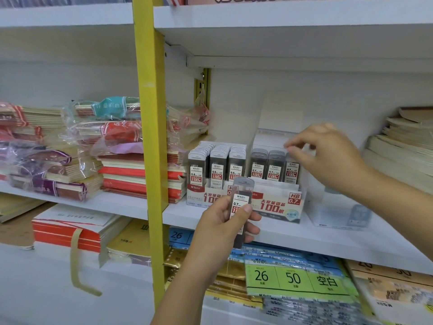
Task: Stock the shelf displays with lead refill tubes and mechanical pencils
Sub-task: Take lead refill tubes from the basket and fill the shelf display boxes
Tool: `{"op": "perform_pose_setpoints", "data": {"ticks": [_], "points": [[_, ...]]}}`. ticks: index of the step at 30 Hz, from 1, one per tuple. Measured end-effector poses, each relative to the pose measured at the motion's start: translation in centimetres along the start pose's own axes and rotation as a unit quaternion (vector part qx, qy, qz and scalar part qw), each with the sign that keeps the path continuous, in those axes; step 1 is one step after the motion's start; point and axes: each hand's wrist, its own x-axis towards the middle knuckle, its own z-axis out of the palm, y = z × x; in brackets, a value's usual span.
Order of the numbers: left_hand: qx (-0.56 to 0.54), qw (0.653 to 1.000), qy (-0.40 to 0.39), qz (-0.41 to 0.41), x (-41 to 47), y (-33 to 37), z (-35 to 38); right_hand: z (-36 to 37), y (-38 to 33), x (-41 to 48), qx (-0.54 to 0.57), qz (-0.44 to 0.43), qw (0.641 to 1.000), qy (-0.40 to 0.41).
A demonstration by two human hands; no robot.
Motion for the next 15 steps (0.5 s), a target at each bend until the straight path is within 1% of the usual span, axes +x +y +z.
{"op": "perform_pose_setpoints", "data": {"ticks": [2, 3, 4, 6, 9, 11, 12, 13, 15], "points": [[0.001, 1.0, -0.005, 0.004, -0.1, 0.2, 0.2, -0.2, -2.7, -1.6, 0.12, -0.006, 0.989, -0.09], [-0.001, 1.0, -0.007, 0.006, -0.2, 0.3, 0.4, 0.0, -3.9, -2.3, 0.167, -0.001, 0.977, -0.137], [-0.003, 1.0, -0.009, 0.009, -0.2, 0.4, 0.7, 0.2, -4.6, -3.0, 0.201, 0.004, 0.965, -0.167], [-0.004, 1.0, -0.009, 0.01, -0.2, 0.5, 1.2, 0.7, -5.2, -3.9, 0.236, 0.002, 0.955, -0.178], [-0.014, 1.0, 0.002, 0.014, 0.1, 0.5, 2.1, 0.4, -4.9, -4.1, 0.254, 0.009, 0.957, -0.138], [0.018, 0.998, 0.038, 0.052, 0.5, 0.2, 2.5, -0.3, -4.0, -3.7, 0.299, 0.042, 0.949, -0.095], [0.068, 0.991, 0.072, 0.086, 0.8, 0.0, 2.5, -0.7, -3.3, -3.3, 0.325, 0.065, 0.941, -0.063], [0.132, 0.977, 0.108, 0.125, 1.1, -0.2, 2.5, -1.2, -2.5, -2.8, 0.342, 0.084, 0.935, -0.027], [0.273, 0.927, 0.159, 0.202, 1.3, -0.4, 2.5, -2.4, -0.9, -1.7, 0.32, 0.089, 0.942, 0.042]]}}
